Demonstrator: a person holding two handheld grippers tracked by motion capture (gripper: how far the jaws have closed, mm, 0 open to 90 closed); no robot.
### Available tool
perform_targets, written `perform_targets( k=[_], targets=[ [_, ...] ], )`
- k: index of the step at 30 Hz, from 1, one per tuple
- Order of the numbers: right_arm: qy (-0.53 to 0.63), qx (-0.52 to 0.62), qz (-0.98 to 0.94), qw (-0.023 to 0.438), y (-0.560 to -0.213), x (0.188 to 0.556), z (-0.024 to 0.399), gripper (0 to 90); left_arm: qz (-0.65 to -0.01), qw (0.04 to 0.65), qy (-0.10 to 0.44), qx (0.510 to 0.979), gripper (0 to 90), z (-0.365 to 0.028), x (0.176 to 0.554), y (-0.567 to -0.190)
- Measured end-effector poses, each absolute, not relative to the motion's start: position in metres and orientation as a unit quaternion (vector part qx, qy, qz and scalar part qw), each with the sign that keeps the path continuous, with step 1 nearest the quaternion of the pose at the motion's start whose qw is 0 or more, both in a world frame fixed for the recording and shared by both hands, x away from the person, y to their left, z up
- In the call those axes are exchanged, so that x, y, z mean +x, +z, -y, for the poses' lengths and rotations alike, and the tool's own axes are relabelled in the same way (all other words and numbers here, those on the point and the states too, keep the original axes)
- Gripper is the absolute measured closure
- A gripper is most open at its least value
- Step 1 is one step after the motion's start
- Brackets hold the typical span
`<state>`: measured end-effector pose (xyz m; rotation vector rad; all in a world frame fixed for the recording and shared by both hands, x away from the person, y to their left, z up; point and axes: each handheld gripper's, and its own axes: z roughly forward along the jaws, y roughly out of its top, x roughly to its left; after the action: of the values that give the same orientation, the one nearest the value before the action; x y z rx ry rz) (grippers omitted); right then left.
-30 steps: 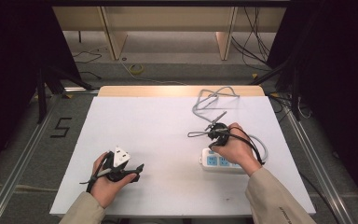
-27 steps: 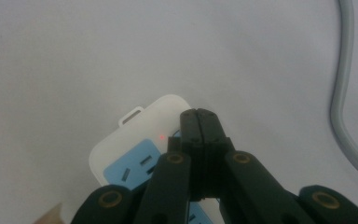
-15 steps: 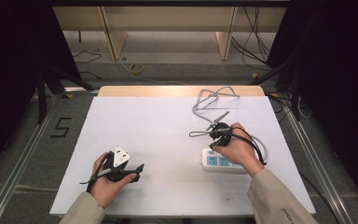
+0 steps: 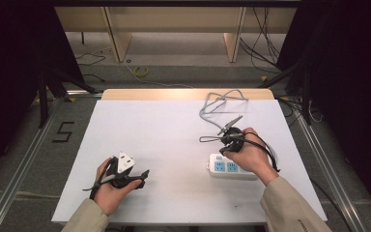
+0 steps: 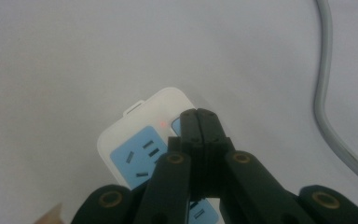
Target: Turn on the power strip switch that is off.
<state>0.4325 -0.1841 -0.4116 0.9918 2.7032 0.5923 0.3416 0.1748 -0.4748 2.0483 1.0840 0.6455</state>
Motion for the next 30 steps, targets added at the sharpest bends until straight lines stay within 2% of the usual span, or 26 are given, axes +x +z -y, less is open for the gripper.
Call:
perform_targets(
  k=[30],
  targets=[
    [0.231, 0.361, -0.898, 0.097, -0.413, 0.417, 0.222, 90.0, -0.42, 0.358, 0.249, 0.796, 25.2, -0.175, 0.342, -0.476]
  ],
)
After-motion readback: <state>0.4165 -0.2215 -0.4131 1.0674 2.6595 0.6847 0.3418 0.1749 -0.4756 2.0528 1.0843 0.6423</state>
